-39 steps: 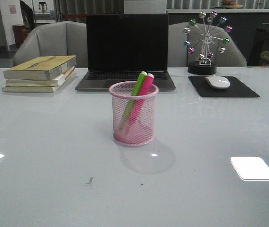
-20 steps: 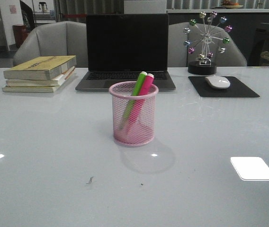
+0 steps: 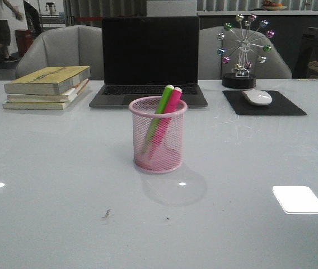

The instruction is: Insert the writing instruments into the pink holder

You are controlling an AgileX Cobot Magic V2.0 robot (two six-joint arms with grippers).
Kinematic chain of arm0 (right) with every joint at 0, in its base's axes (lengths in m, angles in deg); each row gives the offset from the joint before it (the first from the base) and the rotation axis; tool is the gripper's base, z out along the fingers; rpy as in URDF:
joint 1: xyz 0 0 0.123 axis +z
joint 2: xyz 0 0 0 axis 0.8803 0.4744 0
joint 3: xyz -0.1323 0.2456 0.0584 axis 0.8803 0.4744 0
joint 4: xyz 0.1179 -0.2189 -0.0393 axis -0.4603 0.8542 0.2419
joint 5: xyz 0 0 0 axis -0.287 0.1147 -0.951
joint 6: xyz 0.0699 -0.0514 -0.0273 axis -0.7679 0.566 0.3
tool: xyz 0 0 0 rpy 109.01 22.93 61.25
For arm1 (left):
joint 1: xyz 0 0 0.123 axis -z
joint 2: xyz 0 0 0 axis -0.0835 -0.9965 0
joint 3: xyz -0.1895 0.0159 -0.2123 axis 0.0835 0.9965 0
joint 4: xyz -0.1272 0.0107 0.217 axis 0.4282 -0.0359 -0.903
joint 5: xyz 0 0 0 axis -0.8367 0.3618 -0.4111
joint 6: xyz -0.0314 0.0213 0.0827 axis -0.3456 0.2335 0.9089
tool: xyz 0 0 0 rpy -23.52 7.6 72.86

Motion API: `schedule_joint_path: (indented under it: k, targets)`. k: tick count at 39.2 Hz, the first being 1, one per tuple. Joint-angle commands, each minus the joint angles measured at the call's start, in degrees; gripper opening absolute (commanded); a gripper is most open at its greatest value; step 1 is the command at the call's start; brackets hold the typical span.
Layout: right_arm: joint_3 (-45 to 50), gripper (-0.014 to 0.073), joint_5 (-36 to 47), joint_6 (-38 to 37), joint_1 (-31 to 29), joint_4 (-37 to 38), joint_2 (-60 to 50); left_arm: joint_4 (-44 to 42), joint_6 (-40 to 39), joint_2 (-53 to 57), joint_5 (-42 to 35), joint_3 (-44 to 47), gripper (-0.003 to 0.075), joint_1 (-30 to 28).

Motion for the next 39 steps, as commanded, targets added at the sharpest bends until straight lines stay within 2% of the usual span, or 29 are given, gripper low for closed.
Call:
schedule_joint_path:
  k: [1,9,17,24,39]
  targets:
    - [3.3,0.0059,8.6,0.4,0.1,0.5,-3.2,0.3,-0.2,-0.3,-4.7,-1.6,0.034,-0.1]
    - [15.0,0.0059,11.5,0.4,0.1,0.5,-10.8,0.3,-0.2,-0.3,-4.7,-1.6,0.034,-0.1]
    - [23.4,0.0059,12.7,0.4,-2.6,0.5,-19.3,0.3,-0.2,-0.3,-4.7,-1.6,0.034,-0.1]
    - [27.9,0.0059,12.3,0.4,-2.6,0.5,-27.2,0.3,-0.2,-0.3,-4.7,-1.6,0.034,-0.1]
    - [29.7,0.0059,8.6,0.4,-2.6,0.5,-27.2,0.3,-0.2,-0.3,-4.7,-1.6,0.0322,-0.1]
